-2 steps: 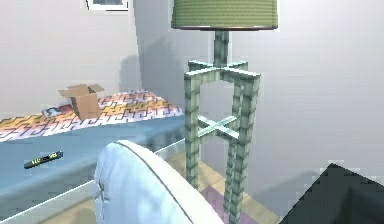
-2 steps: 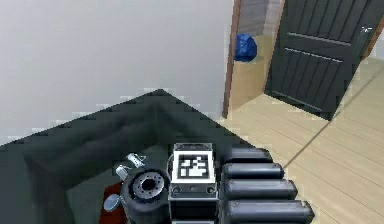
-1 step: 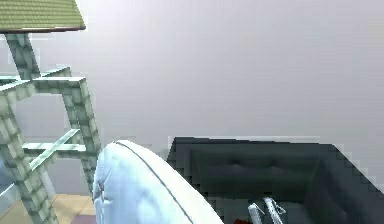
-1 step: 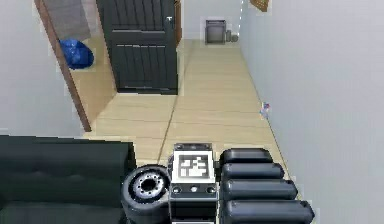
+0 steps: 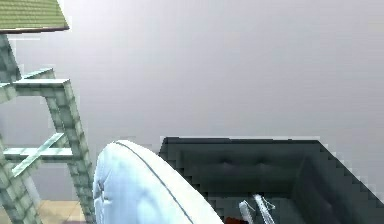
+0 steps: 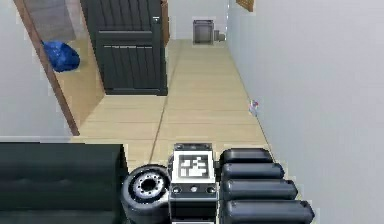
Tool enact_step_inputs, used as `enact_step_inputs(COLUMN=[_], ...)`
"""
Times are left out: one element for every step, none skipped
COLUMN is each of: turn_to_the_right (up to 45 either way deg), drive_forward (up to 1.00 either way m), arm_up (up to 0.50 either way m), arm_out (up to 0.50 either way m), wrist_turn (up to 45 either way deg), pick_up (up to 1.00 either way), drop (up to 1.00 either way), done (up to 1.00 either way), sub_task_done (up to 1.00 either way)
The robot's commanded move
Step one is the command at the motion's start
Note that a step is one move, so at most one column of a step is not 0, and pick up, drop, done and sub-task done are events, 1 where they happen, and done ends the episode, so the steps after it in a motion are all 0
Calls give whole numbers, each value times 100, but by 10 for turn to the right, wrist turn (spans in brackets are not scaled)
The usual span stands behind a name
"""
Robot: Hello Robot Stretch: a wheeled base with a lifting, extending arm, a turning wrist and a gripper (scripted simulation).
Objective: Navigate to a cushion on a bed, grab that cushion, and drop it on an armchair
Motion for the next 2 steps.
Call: enact_step_inputs(turn_to_the_right=[0,-450], drive_forward=[10,0], arm_up=[0,0], arm_out=[0,0], wrist_turn=[0,0], pick_up=[0,0], drop=[0,0], done=[0,0], sub_task_done=[0,0])
